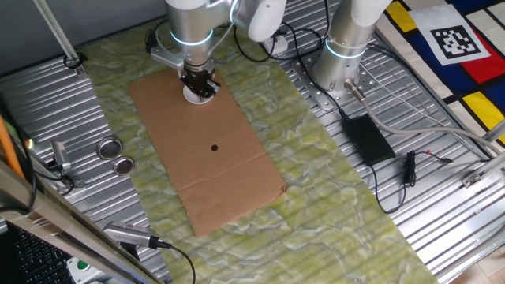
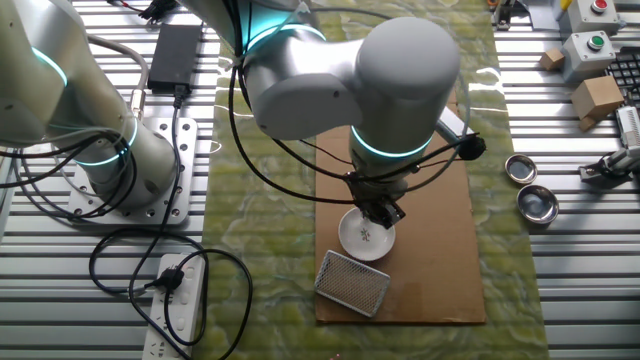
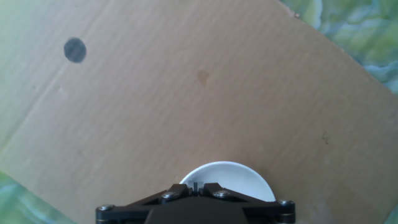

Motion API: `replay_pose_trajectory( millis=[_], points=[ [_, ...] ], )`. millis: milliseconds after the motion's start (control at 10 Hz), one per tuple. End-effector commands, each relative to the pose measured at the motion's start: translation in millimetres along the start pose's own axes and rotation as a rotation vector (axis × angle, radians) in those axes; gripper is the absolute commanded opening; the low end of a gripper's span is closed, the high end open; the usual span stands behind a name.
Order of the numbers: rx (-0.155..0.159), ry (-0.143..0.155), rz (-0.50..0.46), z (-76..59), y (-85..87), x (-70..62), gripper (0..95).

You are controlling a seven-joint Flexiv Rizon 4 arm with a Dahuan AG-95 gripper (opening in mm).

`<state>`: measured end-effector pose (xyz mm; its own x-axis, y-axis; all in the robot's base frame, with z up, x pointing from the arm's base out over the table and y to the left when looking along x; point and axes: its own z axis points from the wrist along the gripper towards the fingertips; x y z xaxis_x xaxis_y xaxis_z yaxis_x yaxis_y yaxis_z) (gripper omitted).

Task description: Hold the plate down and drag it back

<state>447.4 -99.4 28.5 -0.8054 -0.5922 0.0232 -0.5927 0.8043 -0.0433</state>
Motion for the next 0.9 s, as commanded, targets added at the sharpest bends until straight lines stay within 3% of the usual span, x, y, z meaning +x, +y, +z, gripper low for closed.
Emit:
replay_pose_trajectory(
  millis=[100, 900],
  points=[
    [-0.028, -0.021, 0.028, -0.3, 3.8, -2.4, 0.0],
    [-0.060, -0.054, 0.071, -3.9, 8.5, -4.9, 0.0]
  ],
)
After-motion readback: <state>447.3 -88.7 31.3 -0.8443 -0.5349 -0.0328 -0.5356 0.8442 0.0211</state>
